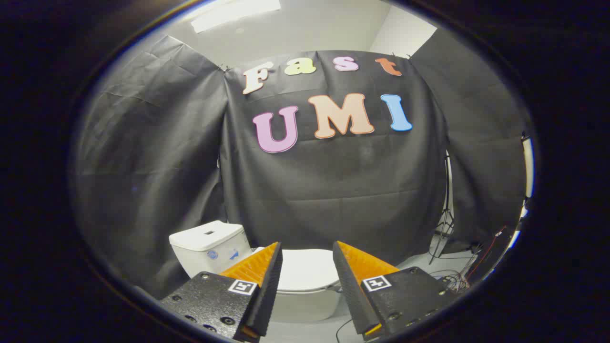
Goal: Open the toilet lid.
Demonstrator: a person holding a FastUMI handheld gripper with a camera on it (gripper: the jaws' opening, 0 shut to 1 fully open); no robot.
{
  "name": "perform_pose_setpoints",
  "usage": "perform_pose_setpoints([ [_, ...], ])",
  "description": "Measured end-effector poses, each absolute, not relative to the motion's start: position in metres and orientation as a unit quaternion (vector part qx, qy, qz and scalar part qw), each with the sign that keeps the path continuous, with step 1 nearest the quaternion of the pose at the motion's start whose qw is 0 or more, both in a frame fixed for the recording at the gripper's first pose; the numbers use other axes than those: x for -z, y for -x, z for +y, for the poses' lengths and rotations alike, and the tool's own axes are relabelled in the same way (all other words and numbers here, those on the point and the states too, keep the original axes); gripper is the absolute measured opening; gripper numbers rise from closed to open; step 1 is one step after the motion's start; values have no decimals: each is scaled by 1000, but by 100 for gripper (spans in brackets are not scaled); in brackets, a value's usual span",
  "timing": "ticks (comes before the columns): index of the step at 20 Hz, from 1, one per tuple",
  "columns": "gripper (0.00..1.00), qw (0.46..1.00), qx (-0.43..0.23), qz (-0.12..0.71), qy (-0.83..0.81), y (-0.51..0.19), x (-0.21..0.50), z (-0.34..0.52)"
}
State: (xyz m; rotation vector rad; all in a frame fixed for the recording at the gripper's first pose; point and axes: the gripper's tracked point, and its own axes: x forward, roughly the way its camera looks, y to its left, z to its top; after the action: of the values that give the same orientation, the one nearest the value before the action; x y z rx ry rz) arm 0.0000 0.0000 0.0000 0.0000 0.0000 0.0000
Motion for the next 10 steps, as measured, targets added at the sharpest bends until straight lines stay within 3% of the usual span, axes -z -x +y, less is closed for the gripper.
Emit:
perform_pose_setpoints([
  [10, 66, 1000, 5, 8, -21, -7, 12, -3],
])
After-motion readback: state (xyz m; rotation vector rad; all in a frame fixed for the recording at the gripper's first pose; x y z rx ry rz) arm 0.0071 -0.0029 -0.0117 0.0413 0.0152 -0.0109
